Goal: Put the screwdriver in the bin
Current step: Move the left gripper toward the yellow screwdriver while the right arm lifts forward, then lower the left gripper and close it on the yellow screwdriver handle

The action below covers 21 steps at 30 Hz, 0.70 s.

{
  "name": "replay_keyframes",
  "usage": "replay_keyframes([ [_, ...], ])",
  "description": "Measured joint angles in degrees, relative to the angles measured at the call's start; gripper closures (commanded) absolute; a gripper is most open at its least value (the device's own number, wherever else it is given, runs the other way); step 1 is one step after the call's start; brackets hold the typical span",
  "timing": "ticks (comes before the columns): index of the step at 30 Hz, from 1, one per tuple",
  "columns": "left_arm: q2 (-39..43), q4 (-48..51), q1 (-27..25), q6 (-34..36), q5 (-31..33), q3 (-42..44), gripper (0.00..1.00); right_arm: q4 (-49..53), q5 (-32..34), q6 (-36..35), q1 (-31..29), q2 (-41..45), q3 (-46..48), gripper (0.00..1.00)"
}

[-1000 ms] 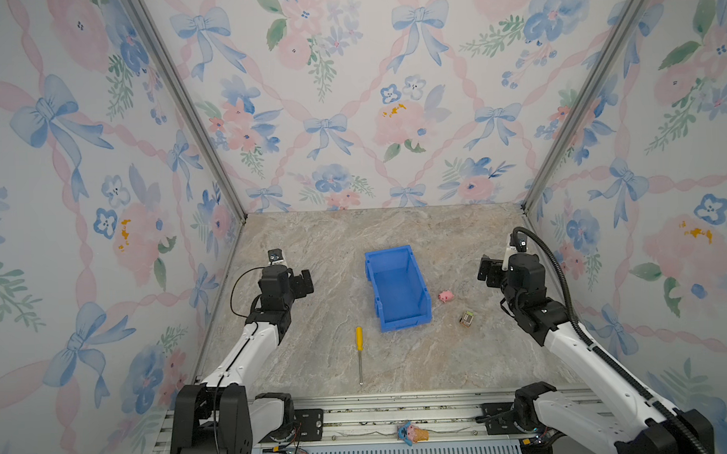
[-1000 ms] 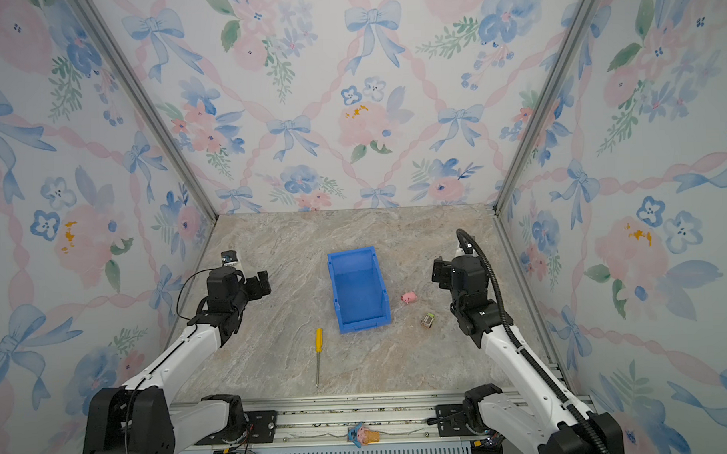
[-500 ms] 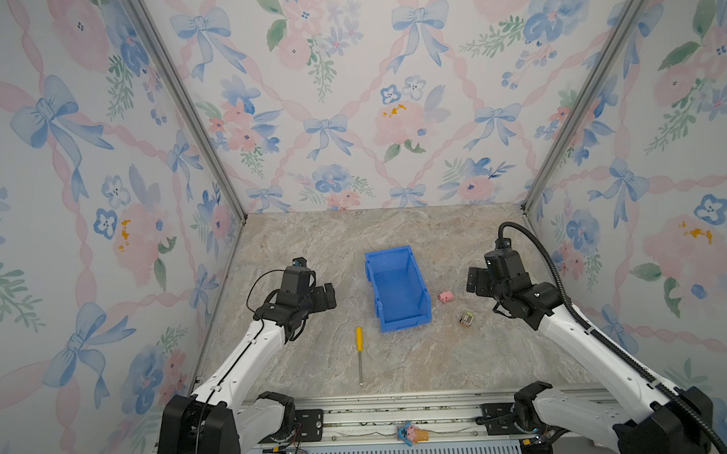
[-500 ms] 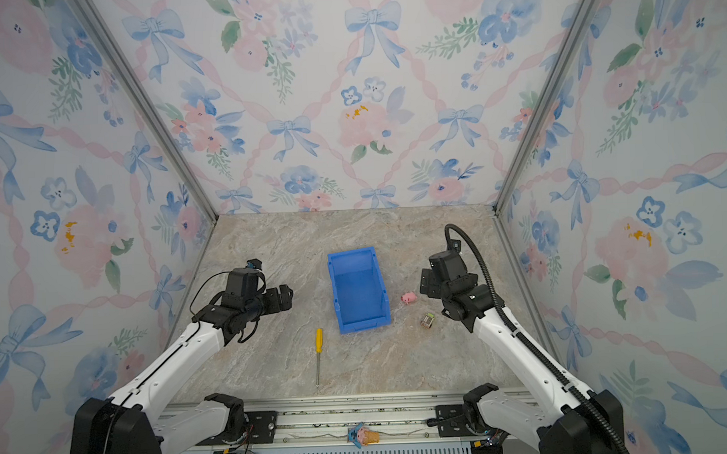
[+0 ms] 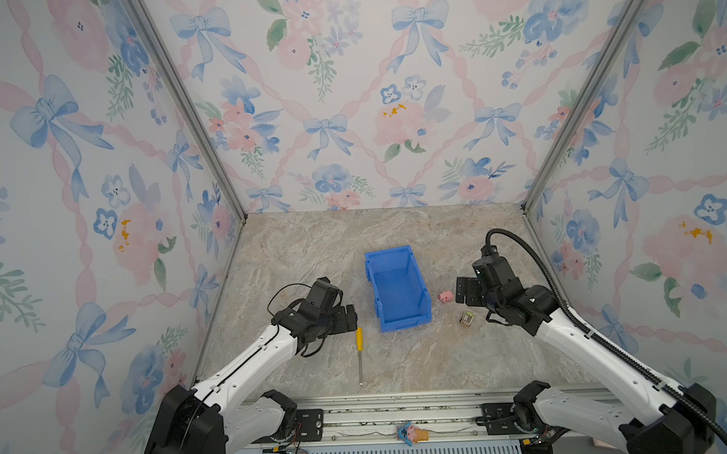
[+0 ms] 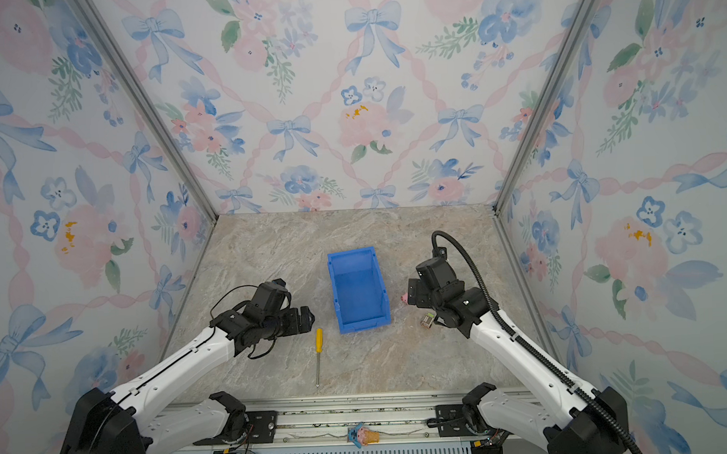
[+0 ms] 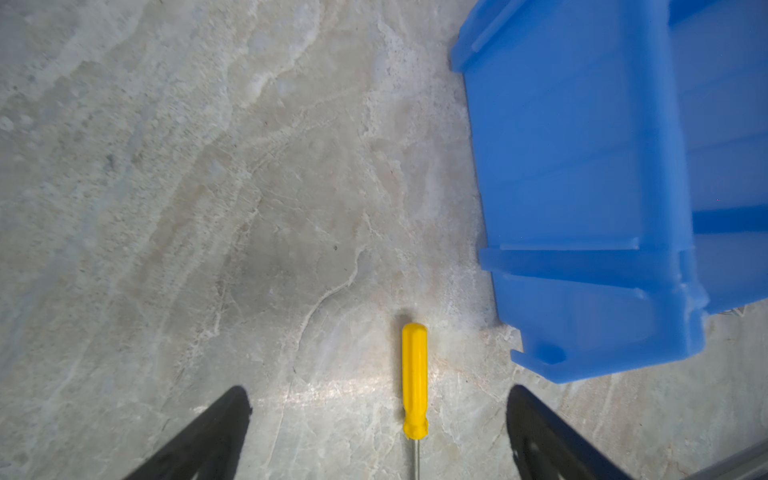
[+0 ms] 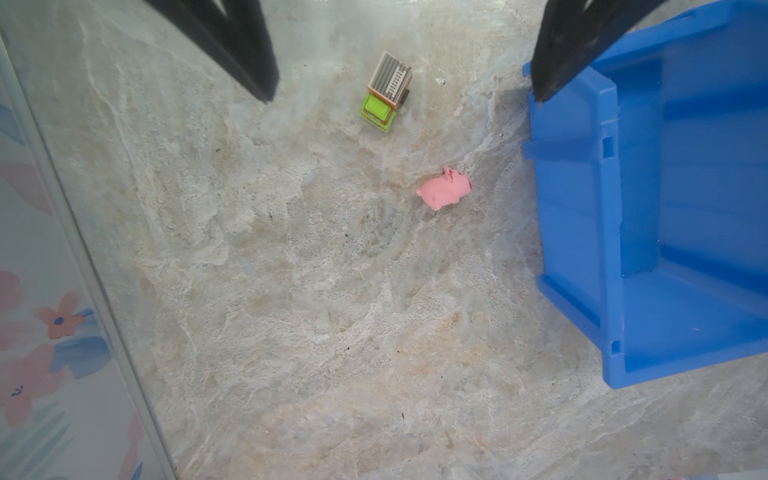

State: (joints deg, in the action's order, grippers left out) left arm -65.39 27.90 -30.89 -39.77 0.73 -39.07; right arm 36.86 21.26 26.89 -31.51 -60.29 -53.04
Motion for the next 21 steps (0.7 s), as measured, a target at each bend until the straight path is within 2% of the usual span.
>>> replay_keyframes([
  [6, -5.3, 0.1, -4.1, -4.7, 3.0, 0.0, 0.10, 0.6, -1.1, 0.6, -0.9, 4.2, 1.5, 0.03],
  [11, -10.3, 0.1, -7.8, -7.1, 4.9, -1.0, 0.18, 1.5, -1.4, 0.8, -1.0, 4.8, 2.8, 0.03],
  [21, -16.1, 0.5, -11.3, -9.8, 6.8, -3.3, 0.34, 2.6, -1.3, 0.8, -1.1, 4.9, 2.8, 0.03],
])
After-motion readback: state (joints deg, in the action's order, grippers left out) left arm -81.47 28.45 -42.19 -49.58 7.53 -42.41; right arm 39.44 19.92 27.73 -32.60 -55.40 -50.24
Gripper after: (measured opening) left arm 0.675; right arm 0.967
